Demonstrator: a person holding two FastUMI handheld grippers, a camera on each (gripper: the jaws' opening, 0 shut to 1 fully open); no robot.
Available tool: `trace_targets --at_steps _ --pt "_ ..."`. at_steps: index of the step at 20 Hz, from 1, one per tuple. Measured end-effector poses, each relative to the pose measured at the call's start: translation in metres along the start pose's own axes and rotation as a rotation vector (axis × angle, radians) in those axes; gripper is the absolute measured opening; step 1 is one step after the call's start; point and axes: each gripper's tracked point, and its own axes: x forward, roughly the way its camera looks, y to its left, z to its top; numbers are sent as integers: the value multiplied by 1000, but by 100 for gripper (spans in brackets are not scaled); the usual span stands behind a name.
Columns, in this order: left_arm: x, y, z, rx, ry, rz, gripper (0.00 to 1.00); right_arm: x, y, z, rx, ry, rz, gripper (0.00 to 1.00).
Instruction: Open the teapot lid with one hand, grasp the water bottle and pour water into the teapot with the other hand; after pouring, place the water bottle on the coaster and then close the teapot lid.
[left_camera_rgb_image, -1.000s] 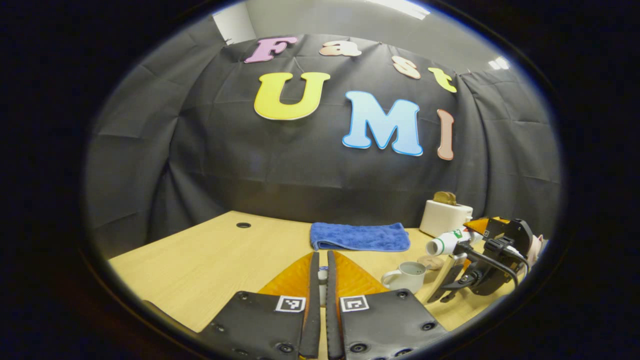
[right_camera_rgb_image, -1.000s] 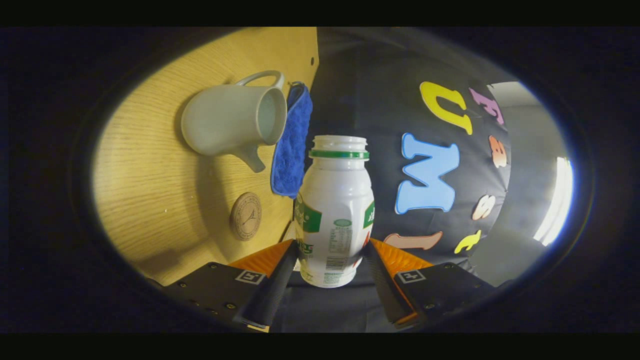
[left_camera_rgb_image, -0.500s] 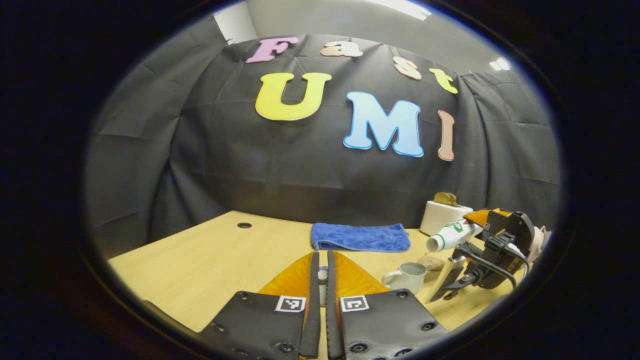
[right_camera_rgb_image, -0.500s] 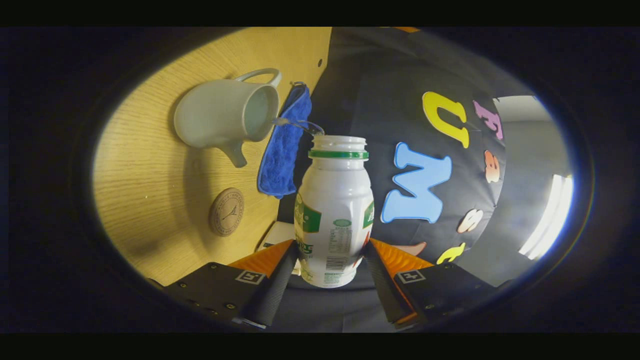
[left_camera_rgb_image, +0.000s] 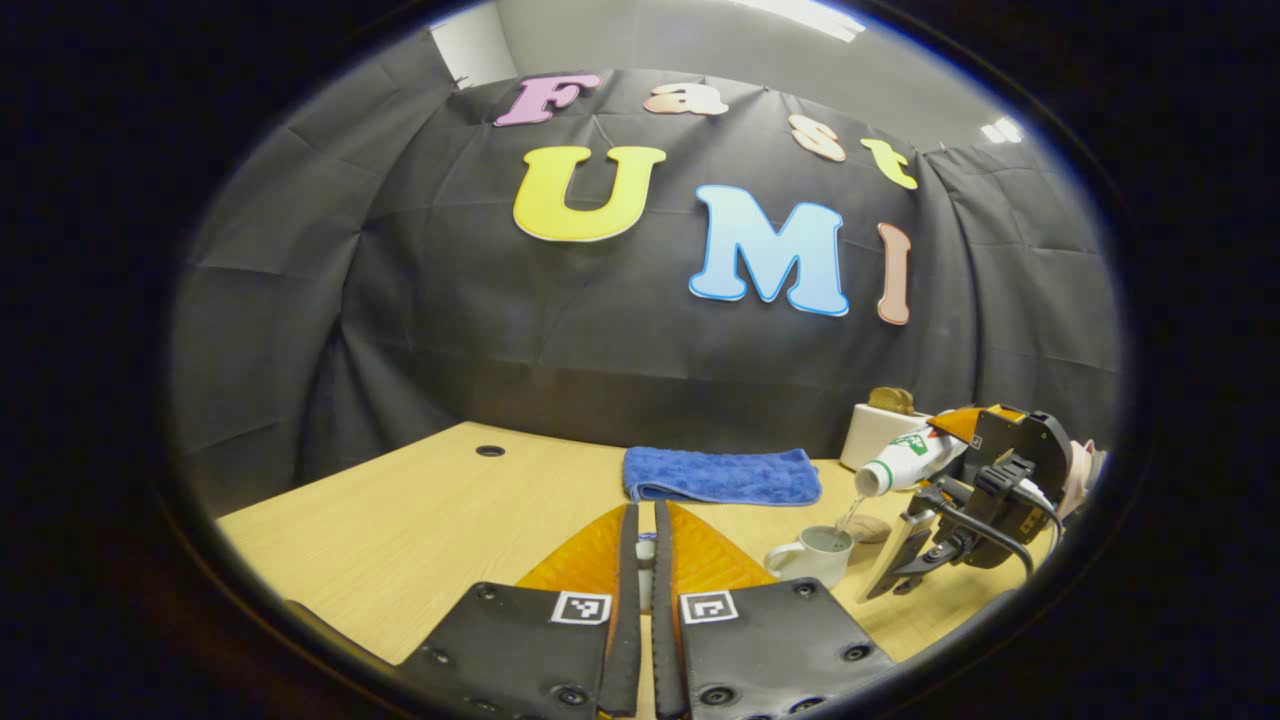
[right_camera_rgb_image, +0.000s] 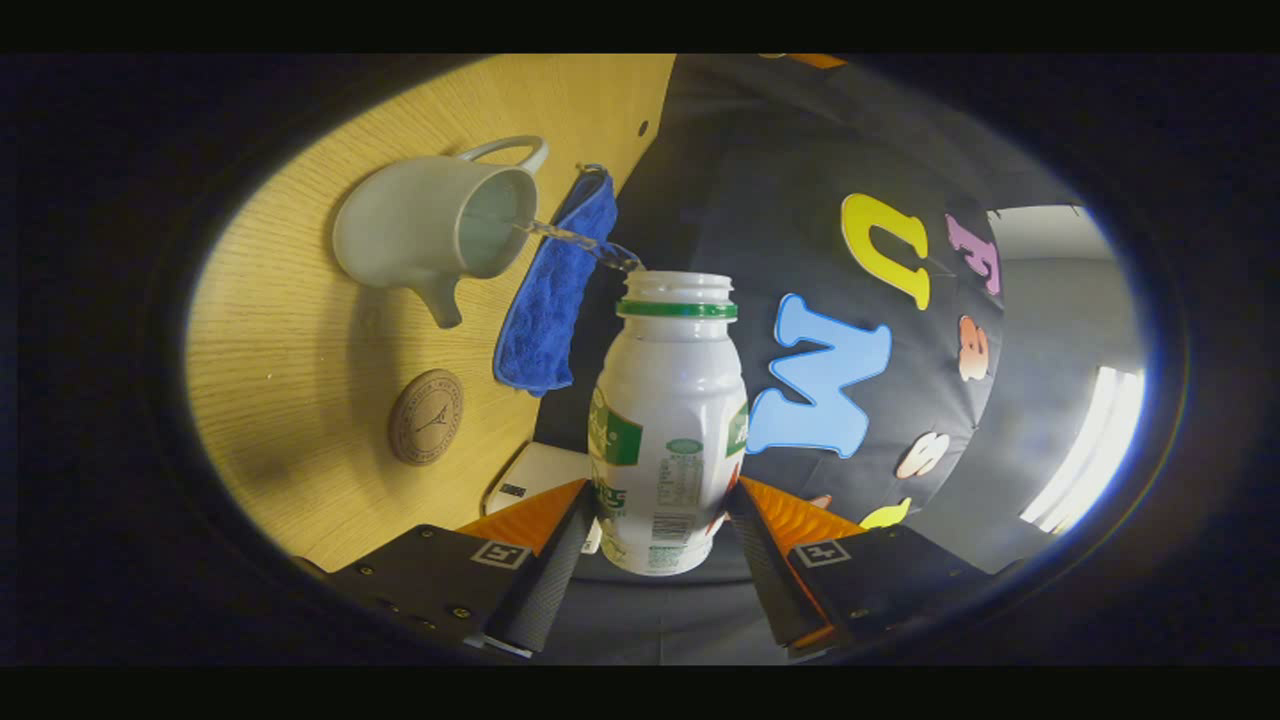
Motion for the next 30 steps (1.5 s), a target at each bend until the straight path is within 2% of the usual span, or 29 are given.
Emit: trace_targets --at_steps 2,3,5,6,7,8,14,15,19,20,21,23,24,26,27,28,30 --pt "0 1 0 0 0 1 11 0 -1 0 -7 -4 -6 80" --pt "-1 1 1 0 0 2 15 0 -2 0 -12 -5 -9 80" --pt "-1 2 0 -1 0 2 15 1 -4 1 -21 -10 -14 80" --pt "-1 2 0 -1 1 2 11 1 -5 1 -26 -13 -16 80" --pt "0 1 0 -2 1 2 15 1 -5 1 -32 -14 -19 80" --pt "0 2 -1 -2 2 2 11 1 -6 1 -38 -16 -22 80" --pt "1 3 -2 -5 6 1 11 2 -9 1 -65 -28 -32 80" --pt "0 3 -1 -4 6 2 15 1 -10 1 -70 -31 -34 80" --pt "0 2 -2 -2 8 2 15 1 -13 3 -93 -42 -47 80" --pt "0 2 -3 -2 8 2 11 2 -15 3 -99 -44 -49 80" --pt "1 3 -2 -1 8 3 15 2 -15 3 -105 -47 -51 80" --pt "1 3 -2 -1 8 3 15 2 -16 3 -115 -53 -55 80" --pt "1 3 -2 -1 8 4 11 3 -17 4 -120 -56 -57 80" --pt "1 4 -3 -2 8 4 15 3 -19 5 -132 -62 -61 80" --pt "1 4 -2 -2 8 5 11 4 -20 5 -139 -67 -62 80" --pt "1 5 -2 -1 8 5 15 6 -21 6 -147 -72 -64 80" --pt "1 4 -2 0 7 6 15 7 -23 7 -160 -80 -67 80"
